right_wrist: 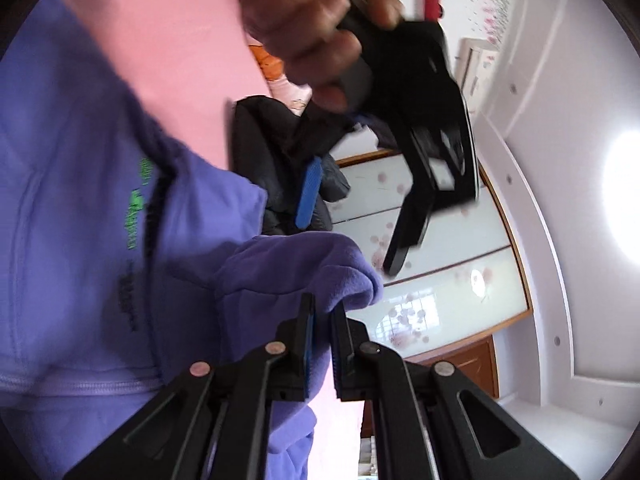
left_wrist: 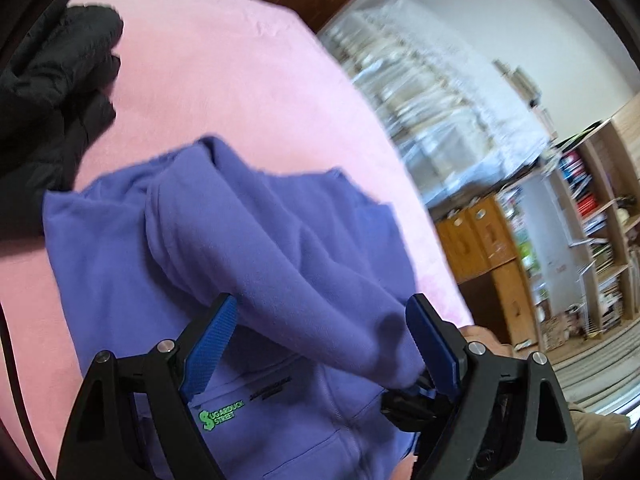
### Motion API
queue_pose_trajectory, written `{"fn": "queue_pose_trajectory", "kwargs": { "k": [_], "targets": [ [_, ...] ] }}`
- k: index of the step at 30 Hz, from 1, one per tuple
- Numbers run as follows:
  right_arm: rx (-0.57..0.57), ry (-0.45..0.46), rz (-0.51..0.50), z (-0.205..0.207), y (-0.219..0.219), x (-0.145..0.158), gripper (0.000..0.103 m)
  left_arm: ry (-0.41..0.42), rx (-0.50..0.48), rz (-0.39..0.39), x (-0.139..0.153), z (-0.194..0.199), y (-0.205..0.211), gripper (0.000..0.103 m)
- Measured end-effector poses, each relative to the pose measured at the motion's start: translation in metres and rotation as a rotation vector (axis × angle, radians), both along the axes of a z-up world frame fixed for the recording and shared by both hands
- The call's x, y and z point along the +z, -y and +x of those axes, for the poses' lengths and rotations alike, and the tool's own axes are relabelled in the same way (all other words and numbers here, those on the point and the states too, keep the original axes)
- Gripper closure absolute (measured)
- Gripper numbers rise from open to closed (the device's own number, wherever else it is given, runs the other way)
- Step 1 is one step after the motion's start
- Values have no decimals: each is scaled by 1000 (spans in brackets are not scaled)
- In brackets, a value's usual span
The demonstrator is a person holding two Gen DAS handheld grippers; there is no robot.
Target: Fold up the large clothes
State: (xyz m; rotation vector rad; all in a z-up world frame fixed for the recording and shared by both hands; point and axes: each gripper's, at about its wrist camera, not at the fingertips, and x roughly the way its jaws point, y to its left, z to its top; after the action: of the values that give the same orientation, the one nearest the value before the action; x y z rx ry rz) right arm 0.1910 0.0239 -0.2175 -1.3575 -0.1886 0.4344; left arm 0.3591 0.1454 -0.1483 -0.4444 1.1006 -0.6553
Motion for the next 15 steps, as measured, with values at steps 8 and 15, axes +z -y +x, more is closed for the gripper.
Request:
{"fn": "queue_pose_trajectory", "kwargs": {
  "k": [8, 15],
  "targets": [
    [-126, -220, 126, -9, 25, 9, 53, -88, 22, 54, -35, -2, 6, 18],
    [-412, -805, 545, 36, 78, 36, 53, -116, 83, 62, -48, -4, -12, 18]
  ]
}}
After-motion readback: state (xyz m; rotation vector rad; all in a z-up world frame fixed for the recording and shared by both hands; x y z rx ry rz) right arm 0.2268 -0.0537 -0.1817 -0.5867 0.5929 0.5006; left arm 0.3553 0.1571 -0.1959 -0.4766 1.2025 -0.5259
